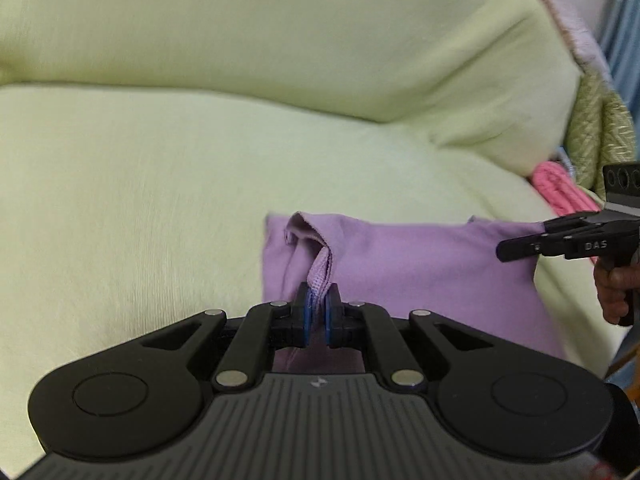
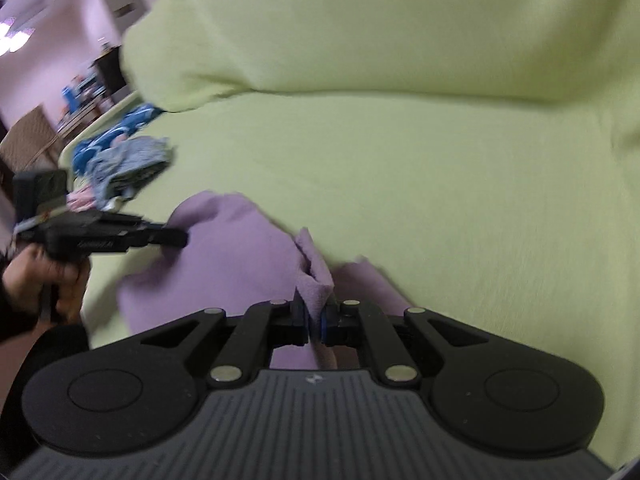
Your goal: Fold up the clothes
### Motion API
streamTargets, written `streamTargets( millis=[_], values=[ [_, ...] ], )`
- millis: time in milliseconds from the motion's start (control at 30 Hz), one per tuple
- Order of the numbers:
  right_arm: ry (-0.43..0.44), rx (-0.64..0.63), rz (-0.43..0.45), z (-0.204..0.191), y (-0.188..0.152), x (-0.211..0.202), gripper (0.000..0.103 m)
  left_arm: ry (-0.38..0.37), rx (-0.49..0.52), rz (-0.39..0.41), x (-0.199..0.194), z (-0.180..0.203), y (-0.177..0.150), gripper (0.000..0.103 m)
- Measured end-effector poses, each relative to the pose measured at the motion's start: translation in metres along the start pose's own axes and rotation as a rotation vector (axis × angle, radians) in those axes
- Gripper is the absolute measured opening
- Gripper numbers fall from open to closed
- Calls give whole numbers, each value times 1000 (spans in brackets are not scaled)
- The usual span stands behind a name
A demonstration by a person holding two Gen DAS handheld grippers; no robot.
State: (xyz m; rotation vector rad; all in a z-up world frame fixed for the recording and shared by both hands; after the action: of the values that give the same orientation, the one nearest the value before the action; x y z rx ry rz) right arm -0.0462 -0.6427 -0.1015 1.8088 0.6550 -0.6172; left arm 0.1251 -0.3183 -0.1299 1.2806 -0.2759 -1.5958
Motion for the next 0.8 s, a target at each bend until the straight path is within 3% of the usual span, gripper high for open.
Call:
streamTargets(
  millis=[167,333,367,433,467,600,800],
  values=[
    [22,156,77,19,-23,-3,33,-57,-71,3,-4,-13,2,15],
    [29,287,145,30,-52,-18,33,-132,-183,17,1,-38,9,16],
    [19,303,154,30,-55,-18,32,-140,-199,13,4,-41,10,15],
    [1,341,170,32,-60,-16,20,-144,-216,12,11,-41,15,10],
    [-11,359,173,34,-62,-15,4,-137,-220,23,11,-42,15,8],
    [-18,371,203,27,-59,-15,4,-103,-221,80,4,-40,19,4],
    [-58,431,188,41,-63,-7,2,-48,-176,54,8,-40,21,4]
  ],
)
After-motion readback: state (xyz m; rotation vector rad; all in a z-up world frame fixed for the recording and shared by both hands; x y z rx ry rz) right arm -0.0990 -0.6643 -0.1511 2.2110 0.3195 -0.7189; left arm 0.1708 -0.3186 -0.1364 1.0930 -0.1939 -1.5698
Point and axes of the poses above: each gripper's, at about its wrist camera, not at the fingertips, and x roughly the way its jaws point, z to its right, y to its top, the point moved 1 cm from there along x, roughly the way its jaws point, and after that the axes turned 5 degrees about -y, right-handed, at the moved point
